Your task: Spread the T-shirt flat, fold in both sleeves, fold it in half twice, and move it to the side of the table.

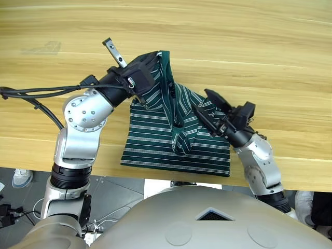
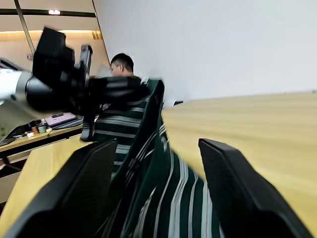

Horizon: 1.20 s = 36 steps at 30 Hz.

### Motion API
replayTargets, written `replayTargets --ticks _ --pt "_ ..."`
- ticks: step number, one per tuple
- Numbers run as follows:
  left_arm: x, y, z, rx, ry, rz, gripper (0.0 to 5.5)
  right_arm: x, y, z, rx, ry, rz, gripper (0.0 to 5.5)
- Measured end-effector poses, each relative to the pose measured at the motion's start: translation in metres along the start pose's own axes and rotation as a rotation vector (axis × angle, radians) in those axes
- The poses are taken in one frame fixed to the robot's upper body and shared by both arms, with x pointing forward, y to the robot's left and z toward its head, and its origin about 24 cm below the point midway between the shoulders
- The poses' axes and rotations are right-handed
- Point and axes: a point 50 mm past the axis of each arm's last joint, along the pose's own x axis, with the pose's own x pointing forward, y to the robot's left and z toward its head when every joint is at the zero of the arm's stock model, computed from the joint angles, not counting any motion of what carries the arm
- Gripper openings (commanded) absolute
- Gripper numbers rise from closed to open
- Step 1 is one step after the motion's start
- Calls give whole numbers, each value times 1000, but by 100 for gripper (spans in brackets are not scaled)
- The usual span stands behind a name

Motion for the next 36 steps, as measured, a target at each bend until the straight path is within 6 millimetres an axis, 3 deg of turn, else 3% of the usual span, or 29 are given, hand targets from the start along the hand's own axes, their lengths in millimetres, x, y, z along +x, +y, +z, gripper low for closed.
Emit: replayTargets --ticks 5,8,12,16,21,26,35,36 --pt "2 -4 2 -2 -8 -16 2 6 19 -20 66 70 3 306" --pt "4 -5 5 8 -21 -23 2 0 25 -33 141 158 -20 306" --pt "7 0 8 24 -38 -14 0 -12 28 -39 275 202 -58 377" --pt "8 0 7 24 -37 -12 0 -13 26 -28 255 167 -66 454" --pt "12 9 17 53 -74 11 0 -18 34 -32 216 239 -71 539" --pt "19 3 20 51 -93 -14 0 -11 48 -36 235 274 -3 539" --pt "24 -8 27 51 -124 -42 0 -3 49 -35 178 286 21 539" --pt "24 -8 29 54 -131 -40 0 -2 48 -34 170 282 16 520"
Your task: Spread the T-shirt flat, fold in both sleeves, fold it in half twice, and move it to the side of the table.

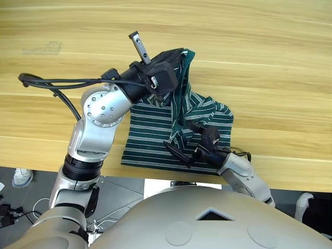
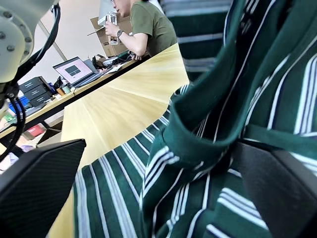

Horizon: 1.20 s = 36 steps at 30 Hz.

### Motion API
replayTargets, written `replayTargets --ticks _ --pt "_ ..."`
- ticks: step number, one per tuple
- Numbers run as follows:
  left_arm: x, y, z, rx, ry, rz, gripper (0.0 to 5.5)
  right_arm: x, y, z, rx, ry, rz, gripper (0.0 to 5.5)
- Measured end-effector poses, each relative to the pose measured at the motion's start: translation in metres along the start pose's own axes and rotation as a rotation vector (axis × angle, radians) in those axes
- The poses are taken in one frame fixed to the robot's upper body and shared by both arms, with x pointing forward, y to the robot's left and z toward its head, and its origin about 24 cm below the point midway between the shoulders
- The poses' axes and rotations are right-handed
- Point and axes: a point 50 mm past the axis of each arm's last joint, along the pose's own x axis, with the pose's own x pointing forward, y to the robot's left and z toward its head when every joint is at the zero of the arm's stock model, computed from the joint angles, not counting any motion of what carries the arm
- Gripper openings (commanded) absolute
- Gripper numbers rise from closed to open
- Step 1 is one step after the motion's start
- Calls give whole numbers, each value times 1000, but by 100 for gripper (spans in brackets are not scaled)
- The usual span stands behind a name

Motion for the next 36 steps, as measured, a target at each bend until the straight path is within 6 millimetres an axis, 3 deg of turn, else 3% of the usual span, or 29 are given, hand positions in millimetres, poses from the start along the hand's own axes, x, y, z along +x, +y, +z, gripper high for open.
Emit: replayTargets --ticks 12,27,33,36 --pt "-4 -3 16 24 -55 -14 0 4 -1 3 -14 -20 -28 297" --pt "-8 4 21 36 -57 16 0 3 -3 4 -19 -27 -40 11" --pt "-14 14 11 38 -9 77 0 3 -21 18 -86 -66 -82 5" --pt "-24 20 -11 20 90 125 0 -1 -52 57 -249 -132 -93 5"
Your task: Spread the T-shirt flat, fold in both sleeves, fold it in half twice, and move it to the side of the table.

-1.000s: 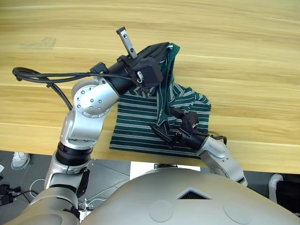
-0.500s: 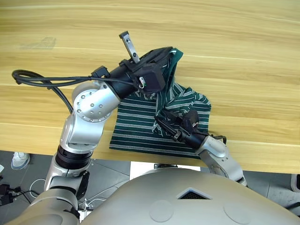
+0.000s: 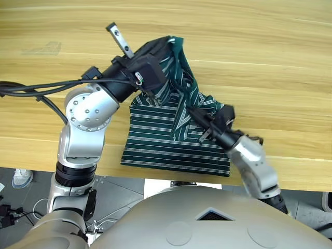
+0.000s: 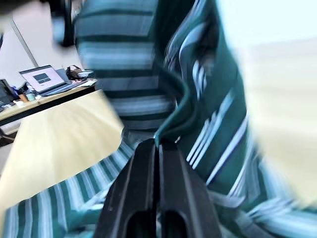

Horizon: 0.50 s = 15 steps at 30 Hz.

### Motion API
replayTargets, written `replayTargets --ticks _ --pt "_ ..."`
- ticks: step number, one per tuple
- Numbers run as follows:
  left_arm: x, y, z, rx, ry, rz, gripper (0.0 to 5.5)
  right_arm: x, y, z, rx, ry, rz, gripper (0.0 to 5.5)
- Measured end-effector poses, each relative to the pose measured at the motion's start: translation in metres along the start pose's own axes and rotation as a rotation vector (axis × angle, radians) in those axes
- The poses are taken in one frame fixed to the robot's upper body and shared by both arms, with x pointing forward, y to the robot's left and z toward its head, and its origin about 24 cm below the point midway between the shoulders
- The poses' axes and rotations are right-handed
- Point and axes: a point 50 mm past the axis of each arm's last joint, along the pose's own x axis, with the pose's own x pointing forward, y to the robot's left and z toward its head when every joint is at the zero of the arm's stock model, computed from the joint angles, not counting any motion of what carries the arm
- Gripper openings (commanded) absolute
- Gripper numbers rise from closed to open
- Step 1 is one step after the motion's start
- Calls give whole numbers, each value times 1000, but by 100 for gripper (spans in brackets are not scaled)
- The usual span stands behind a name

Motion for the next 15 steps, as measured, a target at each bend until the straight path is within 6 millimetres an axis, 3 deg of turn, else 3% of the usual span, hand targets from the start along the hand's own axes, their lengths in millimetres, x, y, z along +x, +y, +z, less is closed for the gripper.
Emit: replayTargets --ticks 3,6,11,14,15 --pt "-7 13 -10 8 40 62 0 -1 -31 32 -114 -68 -21 5" --pt "-16 32 -15 31 66 125 0 -5 -61 77 -290 -135 -44 5" --pt "-11 50 -10 57 39 117 0 -5 -78 123 -527 -79 100 5" --pt "1 58 -7 40 18 69 0 -3 -93 147 -638 -17 144 5" --pt "8 63 -6 42 11 51 0 3 -102 163 -699 -15 126 5"
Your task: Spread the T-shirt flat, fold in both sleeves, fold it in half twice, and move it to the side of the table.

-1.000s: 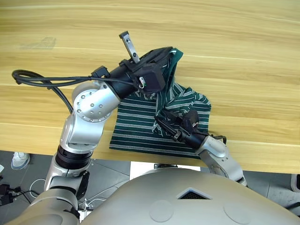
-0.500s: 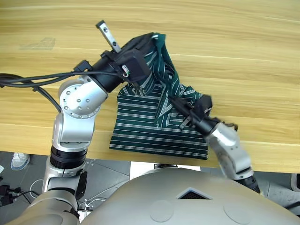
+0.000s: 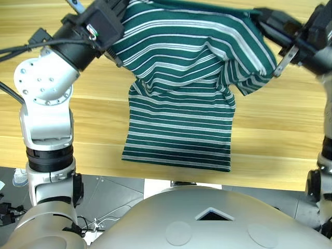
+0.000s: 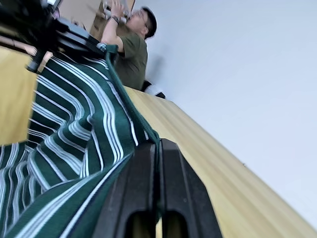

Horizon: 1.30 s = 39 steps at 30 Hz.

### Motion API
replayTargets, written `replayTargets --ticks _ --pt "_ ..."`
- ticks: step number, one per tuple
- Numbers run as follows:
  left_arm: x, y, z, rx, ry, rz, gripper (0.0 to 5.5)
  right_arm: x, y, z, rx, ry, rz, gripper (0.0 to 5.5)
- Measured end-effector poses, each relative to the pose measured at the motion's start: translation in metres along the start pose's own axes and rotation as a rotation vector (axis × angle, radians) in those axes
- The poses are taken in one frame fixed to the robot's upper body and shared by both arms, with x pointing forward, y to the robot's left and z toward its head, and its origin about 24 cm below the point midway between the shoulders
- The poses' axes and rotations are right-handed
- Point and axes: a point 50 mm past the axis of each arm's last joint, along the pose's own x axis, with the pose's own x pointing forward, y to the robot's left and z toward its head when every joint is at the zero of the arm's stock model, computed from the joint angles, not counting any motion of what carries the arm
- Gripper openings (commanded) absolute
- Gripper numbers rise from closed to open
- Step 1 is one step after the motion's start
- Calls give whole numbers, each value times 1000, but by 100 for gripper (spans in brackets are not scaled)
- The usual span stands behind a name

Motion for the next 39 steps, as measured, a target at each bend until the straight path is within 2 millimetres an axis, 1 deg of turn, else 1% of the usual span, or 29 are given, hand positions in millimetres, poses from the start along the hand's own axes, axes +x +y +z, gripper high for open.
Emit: replayTargets --ticks 1,2,4,6,8,9,10,12,13,14,15,16,17,18,20,23,24,25,26,27,29,30,31,32,33,35,36,38,39 --pt "9 9 2 5 -4 -11 0 7 -20 7 -50 2 -28 5" --pt "20 22 3 16 -5 -14 0 15 -41 16 -105 -1 -63 5" --pt "36 42 3 40 1 4 0 26 -65 25 -165 -4 -113 5" --pt "57 65 0 61 34 37 0 40 -88 25 -185 19 -196 5" --pt "81 85 -3 70 74 80 0 56 -102 19 -179 66 -278 5" --pt "96 93 -2 78 97 114 0 66 -108 15 -182 102 -327 5" --pt "106 100 0 82 114 145 0 71 -112 14 -193 129 -366 5" --pt "128 115 9 124 156 219 0 82 -123 18 -229 171 -469 5" --pt "135 122 16 143 165 248 0 85 -129 24 -252 175 -510 5" --pt "142 131 27 188 170 272 0 86 -137 35 -290 170 -560 5" --pt "145 143 41 256 159 285 0 84 -146 51 -334 144 -609 5" --pt "145 150 53 307 132 289 0 81 -152 63 -365 108 -632 5" --pt "144 150 58 350 101 262 0 77 -154 68 -388 86 -630 5" --pt "143 145 54 385 83 205 0 70 -154 64 -407 85 -611 5" --pt "140 123 30 407 86 83 0 64 -146 39 -397 121 -544 5" --pt "121 69 -17 410 104 -137 0 60 -114 -15 -325 190 -373 5" --pt "112 52 -26 419 96 -197 0 58 -103 -28 -298 193 -314 5" --pt "97 27 -36 407 78 -273 0 54 -86 -45 -253 194 -230 5" --pt "84 7 -39 411 50 -331 0 50 -69 -56 -213 178 -152 5" --pt "74 -9 -39 408 26 -369 0 46 -55 -65 -179 175 -97 5" --pt "50 -48 -39 355 -16 -452 0 33 -16 -87 -76 188 35 5" --pt "38 -65 -40 327 -15 -483 0 27 2 -95 -15 196 95 5" --pt "28 -76 -40 303 -13 -498 0 21 16 -98 56 190 163 5" --pt "21 -78 -39 293 -3 -491 0 15 23 -94 104 172 228 5" --pt "14 -74 -40 303 16 -479 0 9 21 -86 139 146 269 5" --pt "3 -61 -36 342 38 -450 0 -3 12 -66 167 101 311 5" --pt "-3 -60 -31 359 33 -452 0 -9 11 -59 181 89 334 5" --pt "-16 -70 -23 384 16 -503 0 -18 20 -55 213 94 377 5" --pt "-25 -79 -20 396 10 -555 0 -24 31 -56 231 110 424 5"
